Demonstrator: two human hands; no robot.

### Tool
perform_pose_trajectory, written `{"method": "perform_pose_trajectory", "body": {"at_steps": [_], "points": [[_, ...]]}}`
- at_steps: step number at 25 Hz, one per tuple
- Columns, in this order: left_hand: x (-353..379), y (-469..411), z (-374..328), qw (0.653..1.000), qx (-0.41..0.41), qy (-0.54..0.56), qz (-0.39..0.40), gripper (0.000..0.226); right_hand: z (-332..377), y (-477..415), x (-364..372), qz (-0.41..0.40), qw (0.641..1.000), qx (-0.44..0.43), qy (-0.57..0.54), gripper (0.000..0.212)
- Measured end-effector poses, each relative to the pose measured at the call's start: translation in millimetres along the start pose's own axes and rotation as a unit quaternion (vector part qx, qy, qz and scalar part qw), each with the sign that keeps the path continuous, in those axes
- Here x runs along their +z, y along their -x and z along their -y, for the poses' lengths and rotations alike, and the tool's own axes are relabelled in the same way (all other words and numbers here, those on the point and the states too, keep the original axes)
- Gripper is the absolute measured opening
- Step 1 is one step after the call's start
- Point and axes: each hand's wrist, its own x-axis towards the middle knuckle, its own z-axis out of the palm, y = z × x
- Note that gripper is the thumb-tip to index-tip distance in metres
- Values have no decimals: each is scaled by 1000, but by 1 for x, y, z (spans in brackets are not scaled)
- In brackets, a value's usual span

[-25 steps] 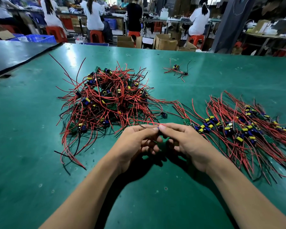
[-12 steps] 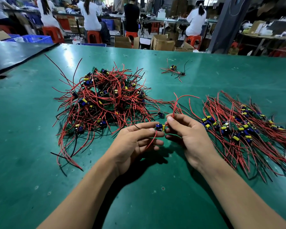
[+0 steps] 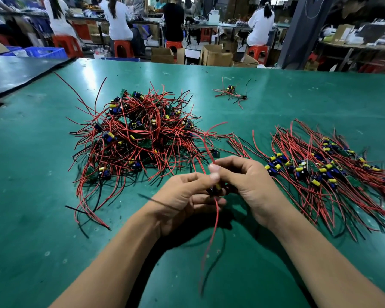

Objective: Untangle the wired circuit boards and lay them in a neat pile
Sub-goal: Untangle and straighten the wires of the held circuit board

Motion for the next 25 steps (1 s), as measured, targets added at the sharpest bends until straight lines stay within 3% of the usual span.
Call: {"method": "perform_pose_trajectory", "body": {"at_steps": [6, 11, 15, 20, 25], "points": [[-1, -1, -1, 999, 13, 49, 1, 14, 1, -1, 1, -68, 988, 71, -121, 7], [5, -4, 3, 997, 48, 7, -62, 12, 0, -5, -2, -94, 985, 52, -138, 9], [10, -3, 9, 993, 76, -65, -68, 19, -1, -4, -5, -44, 993, 50, -100, 12], [6, -3, 9, 992, 91, -49, -64, 22, -6, -1, -4, 96, 989, 103, -50, 29], [6, -2, 9, 994, 90, -50, -46, 19, -5, 0, 1, 99, 984, 110, -102, 27]]}}
